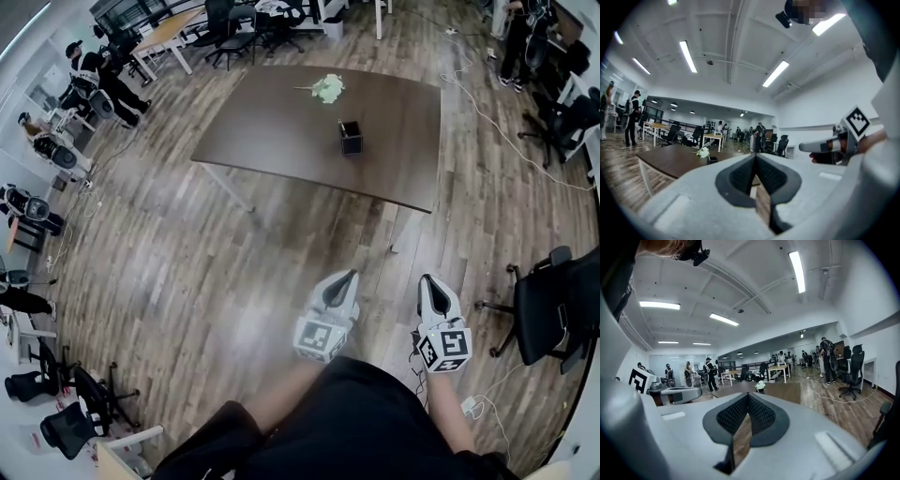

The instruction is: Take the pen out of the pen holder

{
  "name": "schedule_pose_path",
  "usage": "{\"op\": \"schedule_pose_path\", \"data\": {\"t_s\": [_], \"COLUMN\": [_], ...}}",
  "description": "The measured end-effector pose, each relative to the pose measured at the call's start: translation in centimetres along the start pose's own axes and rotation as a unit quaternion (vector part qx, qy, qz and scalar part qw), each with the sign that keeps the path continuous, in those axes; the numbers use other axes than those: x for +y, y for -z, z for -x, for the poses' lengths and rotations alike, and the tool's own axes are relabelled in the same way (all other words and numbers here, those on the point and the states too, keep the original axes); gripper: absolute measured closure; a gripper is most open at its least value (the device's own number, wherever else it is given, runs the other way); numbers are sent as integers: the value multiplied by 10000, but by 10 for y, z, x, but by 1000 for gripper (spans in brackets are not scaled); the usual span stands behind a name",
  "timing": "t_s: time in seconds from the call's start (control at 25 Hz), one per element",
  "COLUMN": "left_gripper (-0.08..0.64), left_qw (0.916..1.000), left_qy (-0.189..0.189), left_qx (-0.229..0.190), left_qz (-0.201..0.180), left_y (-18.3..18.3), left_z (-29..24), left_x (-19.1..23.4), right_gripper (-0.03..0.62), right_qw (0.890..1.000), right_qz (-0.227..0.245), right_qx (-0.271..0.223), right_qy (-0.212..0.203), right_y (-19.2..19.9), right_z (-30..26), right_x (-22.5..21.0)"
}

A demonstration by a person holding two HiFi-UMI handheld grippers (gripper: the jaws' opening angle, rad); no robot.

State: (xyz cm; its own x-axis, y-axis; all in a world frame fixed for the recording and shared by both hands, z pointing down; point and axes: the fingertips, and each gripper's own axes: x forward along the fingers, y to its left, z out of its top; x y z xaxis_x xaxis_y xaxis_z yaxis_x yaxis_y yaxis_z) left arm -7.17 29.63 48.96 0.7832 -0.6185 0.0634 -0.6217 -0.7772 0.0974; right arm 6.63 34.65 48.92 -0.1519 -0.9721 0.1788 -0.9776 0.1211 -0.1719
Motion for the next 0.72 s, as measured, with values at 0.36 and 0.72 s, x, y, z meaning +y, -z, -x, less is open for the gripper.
{"op": "schedule_pose_path", "data": {"t_s": [0.36,0.72], "left_gripper": [557,557], "left_qw": [10000,9989], "left_qy": [52,465], "left_qx": [-44,-82], "left_qz": [68,12], "left_y": [-25,-47], "left_z": [-105,-173], "left_x": [108,189], "right_gripper": [591,591], "right_qw": [9996,9993], "right_qz": [75,14], "right_qx": [93,42], "right_qy": [242,359], "right_y": [-42,-69], "right_z": [-137,-237], "right_x": [-41,-48]}}
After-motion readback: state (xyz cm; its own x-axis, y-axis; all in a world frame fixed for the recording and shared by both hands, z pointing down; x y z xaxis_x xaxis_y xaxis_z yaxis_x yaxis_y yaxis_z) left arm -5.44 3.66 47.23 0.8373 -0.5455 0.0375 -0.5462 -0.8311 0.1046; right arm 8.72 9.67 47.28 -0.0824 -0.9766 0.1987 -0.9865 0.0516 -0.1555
